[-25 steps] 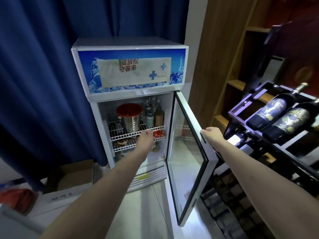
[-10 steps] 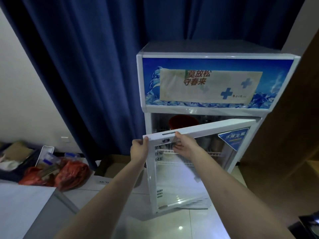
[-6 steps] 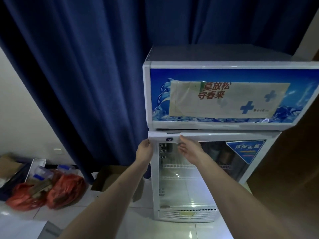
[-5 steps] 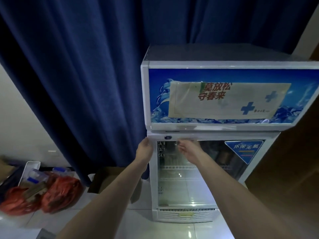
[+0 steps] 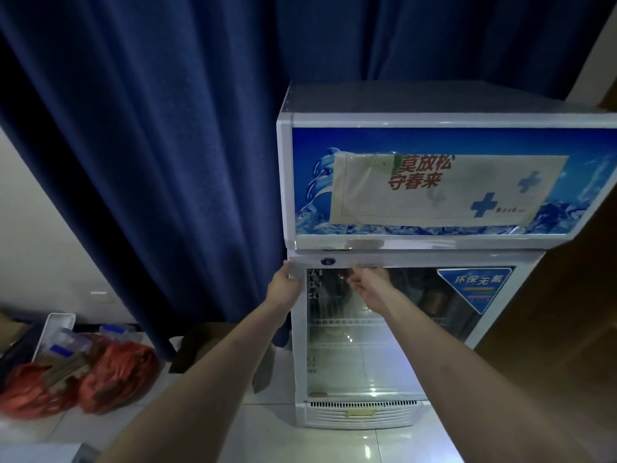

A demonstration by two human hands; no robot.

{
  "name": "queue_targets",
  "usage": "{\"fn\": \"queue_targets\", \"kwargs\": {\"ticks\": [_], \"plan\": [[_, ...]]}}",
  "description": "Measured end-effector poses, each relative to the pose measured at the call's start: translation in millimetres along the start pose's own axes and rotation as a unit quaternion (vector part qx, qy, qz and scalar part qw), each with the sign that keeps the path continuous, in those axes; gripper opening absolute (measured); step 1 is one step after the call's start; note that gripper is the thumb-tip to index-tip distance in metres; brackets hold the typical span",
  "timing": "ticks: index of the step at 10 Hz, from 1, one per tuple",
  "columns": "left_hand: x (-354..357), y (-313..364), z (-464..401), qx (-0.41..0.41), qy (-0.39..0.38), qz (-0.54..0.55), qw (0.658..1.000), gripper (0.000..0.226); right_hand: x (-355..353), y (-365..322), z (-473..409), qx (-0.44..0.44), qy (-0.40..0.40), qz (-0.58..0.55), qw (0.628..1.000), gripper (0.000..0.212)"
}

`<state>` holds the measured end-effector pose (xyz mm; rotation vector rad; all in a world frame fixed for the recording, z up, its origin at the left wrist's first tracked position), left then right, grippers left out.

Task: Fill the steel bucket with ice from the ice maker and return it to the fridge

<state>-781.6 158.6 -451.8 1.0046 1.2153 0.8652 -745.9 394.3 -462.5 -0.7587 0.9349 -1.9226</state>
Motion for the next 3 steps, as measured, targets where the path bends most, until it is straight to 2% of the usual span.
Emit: {"fn": "queue_targets", "kwargs": {"ticks": [1,2,3], "plan": [[1,-12,-11,-0.020,-0.019,0.020,0.999,0.045,3,0,10,0.007,-0.035,0.019,0.999,0.026],[-5,23,22,-0.031,-0.008,0.040,0.999,0.029,9,4,19,0.007,-0.083,0.036,0.996,0.033],[-11,41,51,-0.049,0.026,0.033,0.998,0.009,1,6,30,0.001,-0.071,0.079,0.994,0.043]]}}
Point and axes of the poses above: each hand's wrist, its own z-axis away from the middle knuckle, its own x-axis out of the palm, y = z × x, the point moved 9 cm from there along -z, towards the middle knuckle, and after that the axes turned 7 degrees about x, right-handed, at the moved point
